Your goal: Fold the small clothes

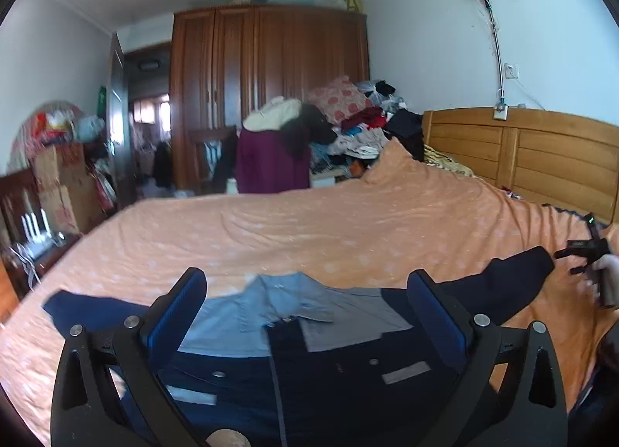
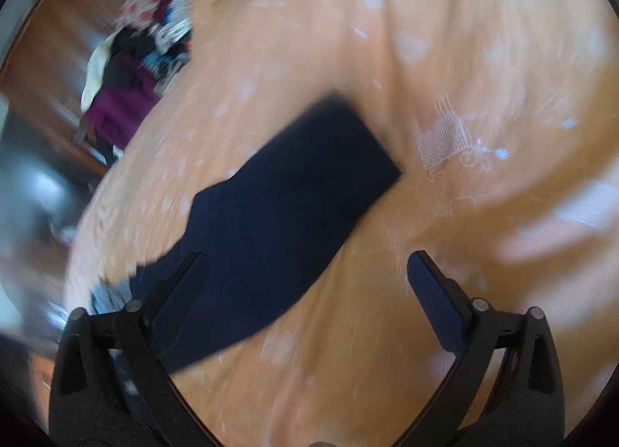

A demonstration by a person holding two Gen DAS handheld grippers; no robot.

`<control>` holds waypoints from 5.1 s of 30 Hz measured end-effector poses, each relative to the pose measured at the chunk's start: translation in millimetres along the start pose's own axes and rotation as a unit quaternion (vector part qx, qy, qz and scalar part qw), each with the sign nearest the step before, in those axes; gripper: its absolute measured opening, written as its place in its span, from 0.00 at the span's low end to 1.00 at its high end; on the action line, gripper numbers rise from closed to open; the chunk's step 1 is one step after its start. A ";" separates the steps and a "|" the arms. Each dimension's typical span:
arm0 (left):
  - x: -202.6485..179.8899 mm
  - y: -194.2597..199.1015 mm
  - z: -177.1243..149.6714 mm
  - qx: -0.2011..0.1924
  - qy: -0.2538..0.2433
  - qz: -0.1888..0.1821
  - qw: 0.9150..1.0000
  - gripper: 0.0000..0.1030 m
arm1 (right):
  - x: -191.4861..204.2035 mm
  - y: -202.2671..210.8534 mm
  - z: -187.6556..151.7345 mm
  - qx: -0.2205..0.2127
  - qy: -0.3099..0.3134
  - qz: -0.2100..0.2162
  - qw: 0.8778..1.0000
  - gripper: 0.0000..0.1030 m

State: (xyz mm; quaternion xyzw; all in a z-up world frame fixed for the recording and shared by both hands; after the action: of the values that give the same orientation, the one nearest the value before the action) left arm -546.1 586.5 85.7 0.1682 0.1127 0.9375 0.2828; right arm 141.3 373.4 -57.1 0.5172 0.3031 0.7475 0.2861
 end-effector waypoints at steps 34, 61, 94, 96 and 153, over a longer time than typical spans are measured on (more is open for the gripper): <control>44.7 -51.9 -19.0 0.036 0.061 -0.016 0.997 1.00 | 207.8 80.5 -103.1 0.003 0.155 0.252 0.955 0.05; 140.7 -92.3 -161.2 0.177 0.247 -0.128 0.944 0.99 | 243.2 -43.5 -398.0 0.239 0.229 0.199 0.923 0.54; 140.2 -185.0 -203.5 0.208 0.311 -0.091 0.923 0.04 | 218.1 -59.3 -314.5 0.140 0.237 0.179 0.945 0.54; 138.1 -187.9 -201.7 0.209 0.307 -0.091 0.924 0.04 | 221.6 -81.4 -307.7 0.142 0.253 0.152 0.945 0.52; 123.5 -189.5 -226.9 0.230 0.358 -0.065 0.902 0.50 | 187.7 -122.0 -304.4 0.184 0.278 0.179 0.926 0.44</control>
State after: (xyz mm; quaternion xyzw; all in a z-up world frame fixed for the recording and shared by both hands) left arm -635.6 784.7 -149.6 -0.1262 0.4300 0.8619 0.2373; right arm -189.5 544.3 -121.5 0.3781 0.4053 0.8309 -0.0482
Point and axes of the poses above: each gripper's, at about its wrist camera, not at the fingertips, and y roughly against the way its jaws point, x to its left, z to its top, the point moved 4 cm from there along -y, roughly the way its jaws point, and after that the axes turned 15 degrees about -y, right-handed, at the moved point
